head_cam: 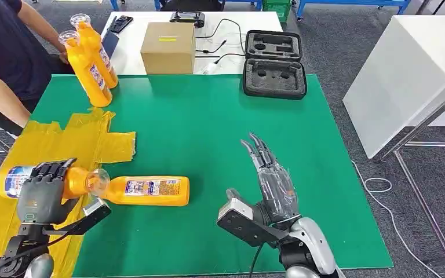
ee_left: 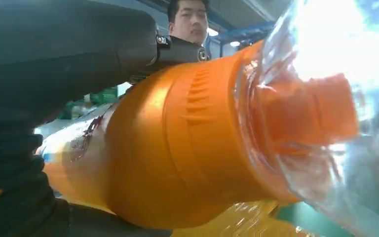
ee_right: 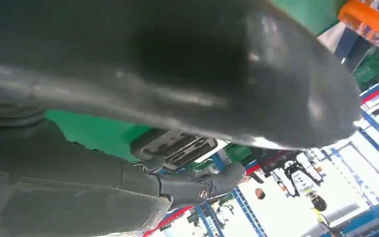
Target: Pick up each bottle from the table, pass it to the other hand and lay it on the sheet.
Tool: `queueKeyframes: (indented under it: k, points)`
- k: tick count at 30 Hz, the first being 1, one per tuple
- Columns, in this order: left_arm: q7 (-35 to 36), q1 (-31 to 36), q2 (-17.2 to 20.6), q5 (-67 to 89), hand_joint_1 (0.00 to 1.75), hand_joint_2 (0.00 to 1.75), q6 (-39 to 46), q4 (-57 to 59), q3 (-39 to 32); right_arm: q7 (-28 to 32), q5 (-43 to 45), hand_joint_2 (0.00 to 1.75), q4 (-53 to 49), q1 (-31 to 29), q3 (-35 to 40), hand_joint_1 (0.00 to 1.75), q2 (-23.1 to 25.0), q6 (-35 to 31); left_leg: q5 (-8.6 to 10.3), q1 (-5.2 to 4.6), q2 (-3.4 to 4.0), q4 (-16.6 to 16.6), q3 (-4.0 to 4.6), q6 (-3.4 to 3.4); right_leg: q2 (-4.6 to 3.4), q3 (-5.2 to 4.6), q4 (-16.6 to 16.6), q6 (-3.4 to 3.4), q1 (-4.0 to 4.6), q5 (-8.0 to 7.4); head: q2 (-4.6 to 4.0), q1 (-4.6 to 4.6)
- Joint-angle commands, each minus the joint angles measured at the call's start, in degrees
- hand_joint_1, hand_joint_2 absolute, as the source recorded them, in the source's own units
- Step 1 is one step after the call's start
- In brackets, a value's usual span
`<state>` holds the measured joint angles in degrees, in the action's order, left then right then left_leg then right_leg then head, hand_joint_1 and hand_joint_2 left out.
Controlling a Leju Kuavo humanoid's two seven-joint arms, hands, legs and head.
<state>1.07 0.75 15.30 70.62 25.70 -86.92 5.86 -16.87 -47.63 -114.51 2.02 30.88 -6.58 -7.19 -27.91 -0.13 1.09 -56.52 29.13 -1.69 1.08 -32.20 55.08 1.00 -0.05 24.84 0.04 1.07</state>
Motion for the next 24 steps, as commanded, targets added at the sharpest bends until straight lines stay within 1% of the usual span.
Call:
queueKeyframes:
  k: [1, 4, 6, 8, 9, 10, 12, 15, 18, 21, 22, 23, 24]
  points:
    - [1.36, 9.76, -5.04, 2.75, 1.75, 1.75, -1.58, 14.82, 3.6, 0.52, 0.87, 0.0, 0.1, -1.51, 3.11, 0.0, -3.08, 0.33, 0.06, -0.03, -0.31, 0.09, -0.11, 0.09, 0.18, 0.17, -0.07, 0.0, -0.05, 0.03, 0.0, 0.02]
    - [1.69, 15.51, -6.85, 3.05, 1.75, 1.75, -2.76, 19.94, 5.59, -0.72, 1.4, 0.0, -0.17, -2.41, 2.75, 0.0, -2.37, 0.75, 0.09, -0.05, -0.45, 0.07, -0.08, 0.11, 0.28, 0.19, -0.05, 0.01, -0.07, 0.03, 0.0, 0.02]
    - [1.96, 16.02, -7.24, 2.81, 1.75, 1.75, -2.98, 20.7, 5.98, -0.98, 1.65, 0.0, 0.16, -1.8, 2.35, 0.0, -2.69, 0.85, 0.11, -0.07, -0.53, 0.03, -0.03, 0.09, 0.37, 0.16, -0.02, 0.01, -0.07, 0.03, 0.0, 0.02]
    - [2.13, 14.41, -6.88, 2.26, 1.75, 1.75, -2.68, 19.76, 5.88, -0.71, 1.68, 0.0, 0.64, -0.8, 1.88, 0.0, -2.89, 0.46, 0.1, -0.09, -0.19, 0.05, -0.04, -0.03, 0.12, 0.11, -0.05, 0.09, -0.05, -0.06, 0.0, 0.02]
    - [2.11, 13.83, -6.76, 2.12, 1.75, 1.75, -2.41, 19.49, 5.83, -0.51, 1.67, 0.0, 0.73, -0.63, 1.85, 0.0, -2.95, 0.28, 0.11, -0.12, -0.34, 0.12, -0.16, 0.08, 0.13, 0.24, -0.09, 0.08, -0.1, -0.04, 0.0, 0.02]
    - [2.13, 13.57, -6.59, 2.09, 1.75, 1.75, -2.29, 19.44, 5.73, -0.51, 1.66, 0.0, 0.79, -0.59, 1.83, 0.0, -2.97, 0.26, 0.09, -0.11, -0.14, 0.09, -0.11, -0.03, 0.01, 0.17, -0.07, 0.12, -0.06, -0.07, 0.0, 0.02]
    - [2.12, 11.09, -6.28, 1.6, 1.75, 1.75, -1.71, 17.04, 5.42, -0.51, 1.62, 0.0, 1.53, -0.6, 1.18, 0.0, -2.32, -0.18, 0.07, -0.15, -0.08, 0.1, -0.13, -0.01, -0.03, 0.16, -0.06, 0.12, -0.09, -0.06, 0.0, 0.0]
    - [2.09, 4.9, -5.86, 2.99, 1.75, 1.75, 0.23, 11.17, 4.41, -0.42, 1.45, 0.0, 3.0, -0.67, 0.48, 0.0, -1.86, -0.86, 0.06, -0.13, 0.04, 0.08, -0.1, -0.05, -0.1, 0.11, -0.06, 0.12, -0.06, -0.07, 0.0, 0.02]
    - [1.78, 0.78, -5.37, 3.26, 1.75, 1.75, 0.99, 7.05, 3.58, -0.15, 1.35, 0.0, 4.23, -0.77, 0.55, 0.0, -1.64, -0.79, 0.0, -0.14, 0.15, 0.14, -0.25, 0.02, -0.29, 0.2, -0.09, 0.11, -0.08, -0.05, 0.0, 0.0]
    - [1.47, -0.04, -4.87, 3.25, 1.75, 1.75, 1.05, 6.48, 3.85, 0.3, 1.65, 0.0, 5.22, -1.11, 1.18, 0.0, -2.19, -0.47, 0.04, -0.12, 0.08, 0.06, -0.05, -0.03, -0.18, 0.04, -0.05, 0.11, -0.05, -0.08, 0.0, 0.0]
    - [1.42, 0.05, -4.8, 3.32, 1.1, 1.75, 1.0, 6.66, 4.15, 0.48, 1.82, 0.0, 5.52, -1.12, 1.32, 0.0, -2.39, -0.54, 0.04, -0.11, 0.04, 0.08, -0.09, 0.01, -0.18, 0.09, -0.07, 0.1, -0.05, -0.07, 0.0, 0.02]
    - [1.37, 0.45, -4.62, 4.45, 0.0, 1.75, 0.77, 7.0, 4.75, 0.61, 1.93, 0.0, 5.7, -1.0, 1.41, 0.0, -2.65, -0.63, 0.07, -0.11, 0.0, 0.06, -0.02, -0.01, -0.1, 0.03, -0.06, 0.11, -0.04, -0.08, 0.0, 0.0]
    - [1.55, 1.24, -4.65, 5.58, 0.0, 1.75, -0.22, 7.58, 5.52, 0.69, 2.1, 0.0, 5.7, -0.73, 1.41, 0.0, -2.86, -0.88, 0.07, -0.13, -0.04, 0.08, -0.08, 0.03, -0.1, 0.09, -0.06, 0.1, -0.06, -0.07, 0.0, 0.02]
